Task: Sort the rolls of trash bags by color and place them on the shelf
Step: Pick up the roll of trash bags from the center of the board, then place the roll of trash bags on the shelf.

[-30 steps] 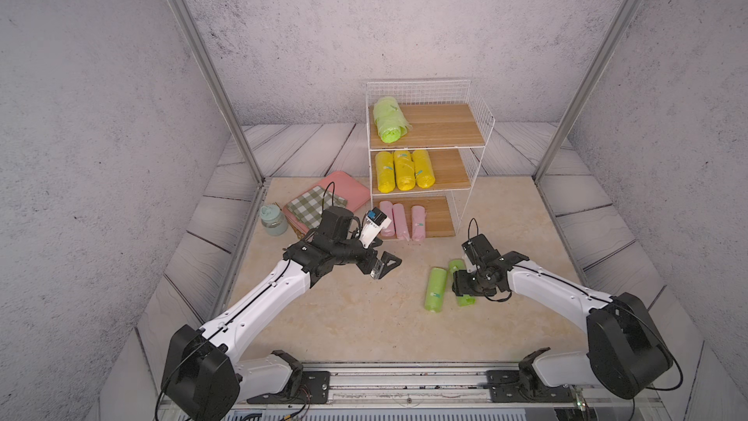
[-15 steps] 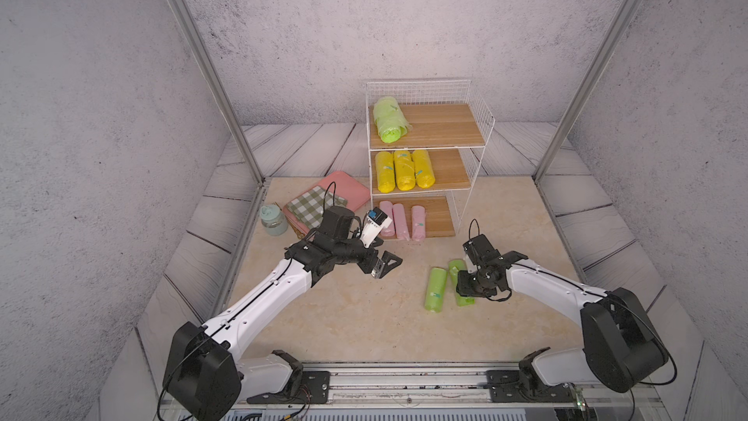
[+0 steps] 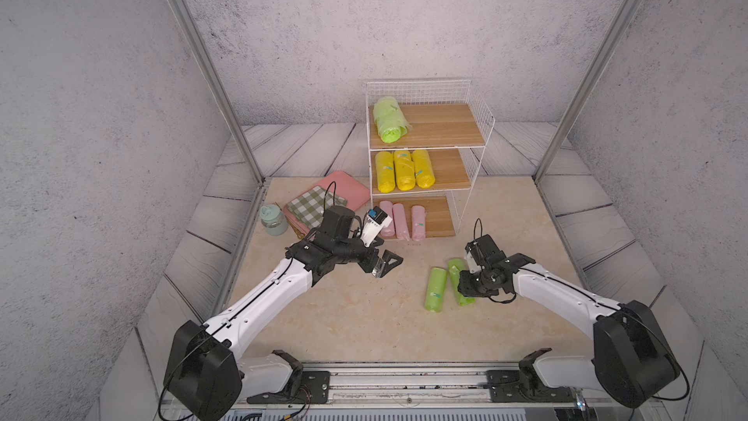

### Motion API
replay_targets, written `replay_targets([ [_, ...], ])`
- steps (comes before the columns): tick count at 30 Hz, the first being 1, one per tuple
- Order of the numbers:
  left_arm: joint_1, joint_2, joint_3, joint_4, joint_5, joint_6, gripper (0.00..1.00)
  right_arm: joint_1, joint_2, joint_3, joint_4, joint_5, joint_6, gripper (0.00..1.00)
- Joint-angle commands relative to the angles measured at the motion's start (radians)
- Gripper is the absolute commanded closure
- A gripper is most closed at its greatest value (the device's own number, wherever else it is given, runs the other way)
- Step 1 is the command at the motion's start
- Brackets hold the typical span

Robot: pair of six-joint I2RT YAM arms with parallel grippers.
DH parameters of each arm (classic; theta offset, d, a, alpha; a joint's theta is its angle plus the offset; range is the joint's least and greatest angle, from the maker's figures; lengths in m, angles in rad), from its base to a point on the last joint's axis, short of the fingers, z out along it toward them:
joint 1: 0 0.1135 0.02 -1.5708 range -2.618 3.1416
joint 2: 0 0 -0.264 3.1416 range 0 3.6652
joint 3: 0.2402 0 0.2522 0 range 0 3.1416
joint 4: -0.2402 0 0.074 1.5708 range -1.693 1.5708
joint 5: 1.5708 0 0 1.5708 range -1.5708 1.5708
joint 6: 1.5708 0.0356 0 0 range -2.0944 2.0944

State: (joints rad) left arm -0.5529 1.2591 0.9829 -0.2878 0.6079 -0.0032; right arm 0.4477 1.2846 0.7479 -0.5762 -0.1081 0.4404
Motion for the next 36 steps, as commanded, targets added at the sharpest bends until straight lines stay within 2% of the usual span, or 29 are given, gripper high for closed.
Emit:
replay_targets([
  [1,-0.007,-0.003,0.015,0.014,0.026,-0.005,0.03,-0.003,-0.114,0.004,0.004,-0.030,-0.048,1.00],
  [8,-0.007,-0.020,0.045,0.014,0.047,-0.011,0.03,-0.005,-0.317,0.008,0.050,-0.133,-0.124,1.00],
  [16,-0.004,-0.054,0.105,0.003,0.049,-0.003,0.03,-0.005,-0.430,0.077,0.137,-0.302,-0.174,1.00],
  [21,-0.002,-0.063,0.132,-0.011,0.044,0.003,0.03,-0.004,-0.410,0.182,0.157,-0.392,-0.209,1.00],
  [28,0.007,-0.079,0.156,-0.021,0.027,0.006,0.03,-0.005,-0.323,0.350,0.179,-0.452,-0.251,1.00],
  [36,0.026,-0.073,0.200,-0.036,0.030,-0.012,0.03,-0.007,-0.191,0.550,0.209,-0.462,-0.242,1.00],
])
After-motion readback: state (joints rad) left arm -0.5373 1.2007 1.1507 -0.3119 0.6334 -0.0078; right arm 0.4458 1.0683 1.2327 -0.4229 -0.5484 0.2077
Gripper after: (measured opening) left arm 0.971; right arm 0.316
